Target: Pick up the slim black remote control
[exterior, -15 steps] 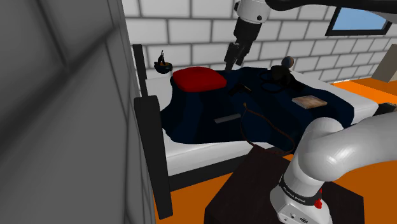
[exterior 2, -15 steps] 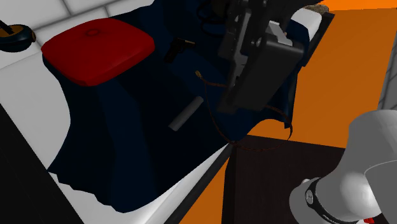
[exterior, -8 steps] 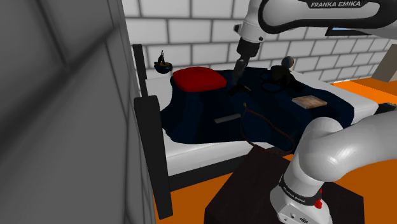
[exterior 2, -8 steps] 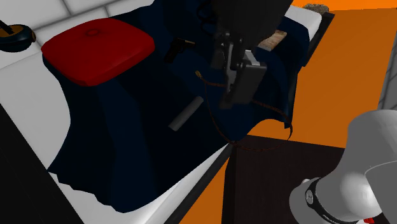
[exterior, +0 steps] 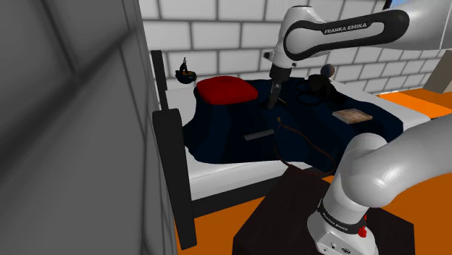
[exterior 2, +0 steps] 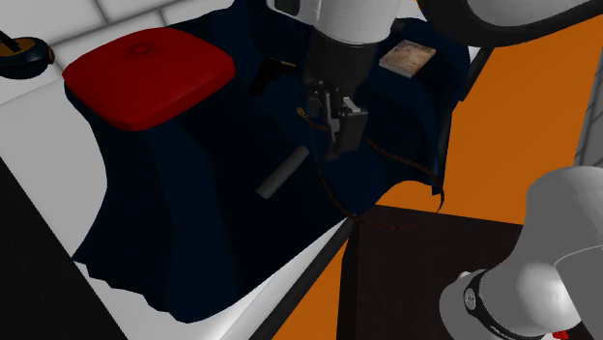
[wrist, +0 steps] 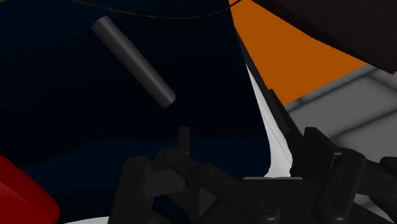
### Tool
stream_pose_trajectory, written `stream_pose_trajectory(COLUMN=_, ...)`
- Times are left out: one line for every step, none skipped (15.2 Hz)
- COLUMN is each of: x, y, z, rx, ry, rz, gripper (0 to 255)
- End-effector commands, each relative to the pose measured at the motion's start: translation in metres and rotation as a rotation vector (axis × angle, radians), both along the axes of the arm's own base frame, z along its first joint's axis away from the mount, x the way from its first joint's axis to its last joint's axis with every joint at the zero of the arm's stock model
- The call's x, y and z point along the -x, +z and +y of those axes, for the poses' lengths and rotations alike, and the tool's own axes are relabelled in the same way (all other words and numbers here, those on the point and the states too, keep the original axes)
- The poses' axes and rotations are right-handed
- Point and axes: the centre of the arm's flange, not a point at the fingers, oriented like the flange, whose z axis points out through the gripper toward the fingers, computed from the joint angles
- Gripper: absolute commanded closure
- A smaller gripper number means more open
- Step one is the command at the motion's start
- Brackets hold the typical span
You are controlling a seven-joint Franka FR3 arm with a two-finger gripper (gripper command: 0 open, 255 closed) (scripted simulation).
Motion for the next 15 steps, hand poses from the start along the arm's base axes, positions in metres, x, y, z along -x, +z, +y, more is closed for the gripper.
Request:
stream_pose_trajectory(x=-0.011, y=-0.021, z=-0.015, rx=0.001, ry=0.057, rz=0.017, gripper=0)
stream_pose_trajectory(x=-0.016, y=-0.031, z=-0.023, rx=0.001, ry=0.083, rz=0.026, gripper=0)
stream_pose_trajectory(x=-0.021, y=-0.041, z=-0.031, rx=0.001, ry=0.11, rz=0.034, gripper=0)
stream_pose_trajectory(x=-0.026, y=-0.051, z=-0.04, rx=0.001, ry=0.136, rz=0.043, gripper=0)
stream_pose_trajectory(x=-0.031, y=-0.061, z=-0.048, rx=0.001, ry=0.162, rz=0.051, gripper=0)
stream_pose_trajectory(x=-0.036, y=-0.071, z=-0.055, rx=0.001, ry=0.189, rz=0.06, gripper=0)
stream_pose_trajectory(x=-0.042, y=-0.081, z=-0.063, rx=0.001, ry=0.215, rz=0.068, gripper=0)
stream_pose_trajectory(x=-0.047, y=-0.091, z=-0.071, rx=0.001, ry=0.241, rz=0.077, gripper=0)
stream_pose_trajectory(x=-0.053, y=-0.101, z=-0.078, rx=0.001, ry=0.268, rz=0.086, gripper=0)
stream_pose_trajectory(x=-0.058, y=-0.112, z=-0.085, rx=0.001, ry=0.294, rz=0.094, gripper=0)
stream_pose_trajectory(x=-0.064, y=-0.122, z=-0.092, rx=0.001, ry=0.32, rz=0.103, gripper=0)
stream_pose_trajectory(x=-0.07, y=-0.132, z=-0.099, rx=0.001, ry=0.347, rz=0.111, gripper=0)
stream_pose_trajectory(x=-0.076, y=-0.143, z=-0.106, rx=0.001, ry=0.373, rz=0.12, gripper=0)
stream_pose_trajectory(x=-0.082, y=-0.153, z=-0.113, rx=0.001, ry=0.399, rz=0.128, gripper=0)
stream_pose_trajectory(x=-0.088, y=-0.164, z=-0.119, rx=0.001, ry=0.426, rz=0.137, gripper=0)
